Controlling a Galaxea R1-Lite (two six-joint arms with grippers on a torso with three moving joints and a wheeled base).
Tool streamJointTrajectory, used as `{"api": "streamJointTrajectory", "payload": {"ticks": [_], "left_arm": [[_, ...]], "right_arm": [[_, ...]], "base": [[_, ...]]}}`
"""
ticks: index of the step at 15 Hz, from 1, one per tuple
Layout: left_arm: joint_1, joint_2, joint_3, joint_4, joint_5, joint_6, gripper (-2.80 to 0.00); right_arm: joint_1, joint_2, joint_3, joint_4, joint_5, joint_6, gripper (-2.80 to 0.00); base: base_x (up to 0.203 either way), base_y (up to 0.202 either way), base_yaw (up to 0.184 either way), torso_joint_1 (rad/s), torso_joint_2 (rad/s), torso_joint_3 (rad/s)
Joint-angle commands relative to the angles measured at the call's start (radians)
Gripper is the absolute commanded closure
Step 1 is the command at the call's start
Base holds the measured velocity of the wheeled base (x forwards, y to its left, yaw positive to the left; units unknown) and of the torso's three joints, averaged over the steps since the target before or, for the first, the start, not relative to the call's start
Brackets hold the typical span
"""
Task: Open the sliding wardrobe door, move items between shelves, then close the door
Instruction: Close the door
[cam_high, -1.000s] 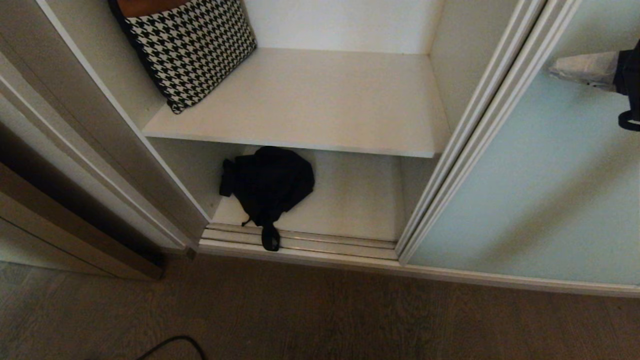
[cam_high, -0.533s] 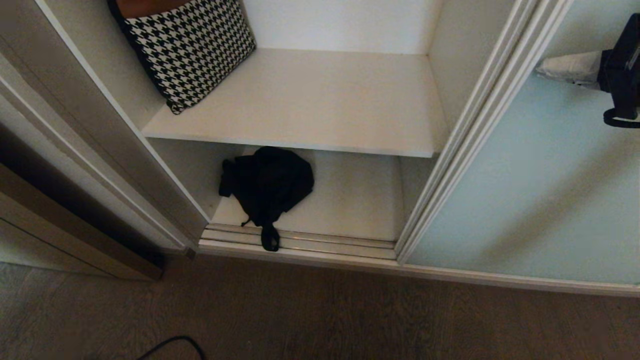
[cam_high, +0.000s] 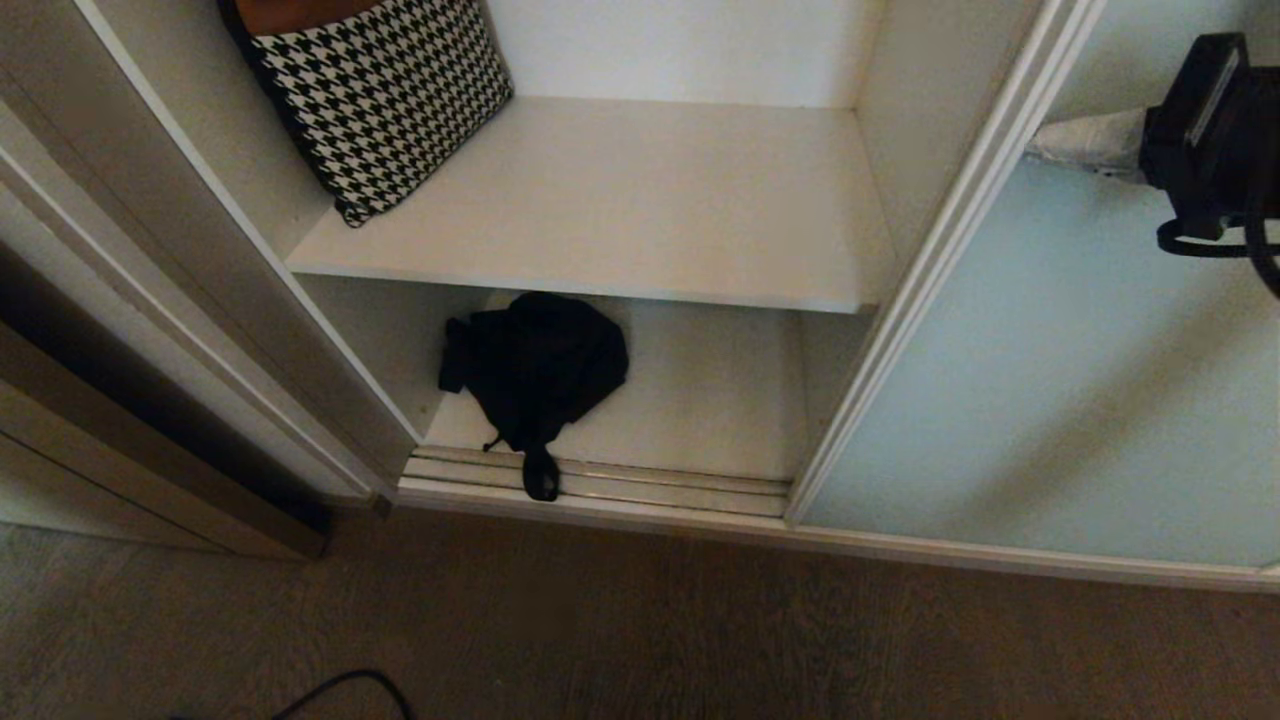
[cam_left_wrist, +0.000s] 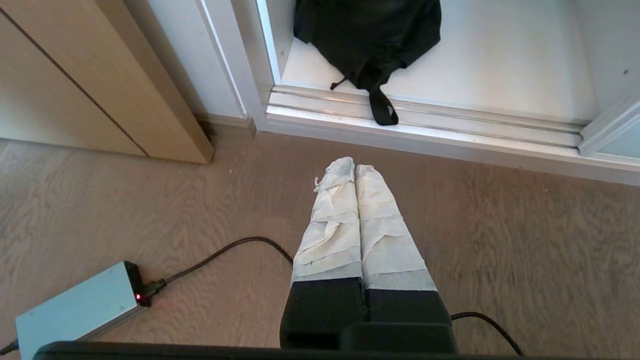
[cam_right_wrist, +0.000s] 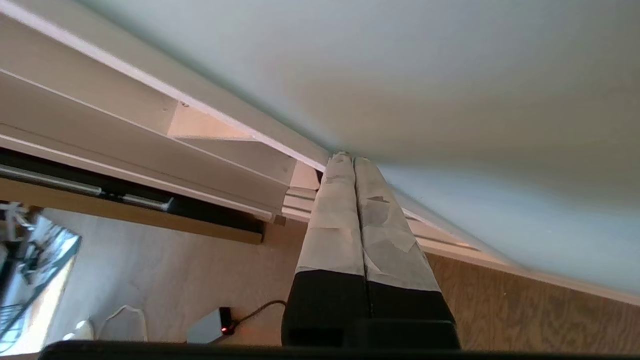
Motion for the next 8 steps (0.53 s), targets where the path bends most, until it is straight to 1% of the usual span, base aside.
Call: {"api": "streamJointTrajectory", "payload": {"ticks": [1,2,4,6,8], "left_arm": [[0.000,0.002,0.000,-0.001,0.000,0.000,0.00],[0.000,0.002,0.000,-0.001,0.000,0.000,0.00],[0.000,0.002,0.001,-0.001,0.000,0.000,0.00],[0.000,0.002,0.000,-0.001,0.000,0.000,0.00],[0.000,0.002,0.000,-0.001,0.000,0.000,0.00]], "right_arm": [[0.066,0.026,-0.002,-0.001,-0.034,-0.018,0.00],[0.095,0.046,-0.002,-0.002,-0.067,-0.051,0.00],[0.134,0.083,-0.011,-0.003,-0.117,-0.064,0.00],[0.151,0.116,-0.051,-0.004,-0.131,-0.064,0.00],[0.197,0.145,-0.101,-0.004,-0.136,-0.065,0.00]], "base": [[0.000,0.000,0.000,0.000,0.00,0.000],[0.000,0.000,0.000,0.000,0.00,0.000],[0.000,0.000,0.000,0.000,0.00,0.000],[0.000,0.000,0.000,0.000,0.00,0.000],[0.000,0.000,0.000,0.000,0.00,0.000]]}}
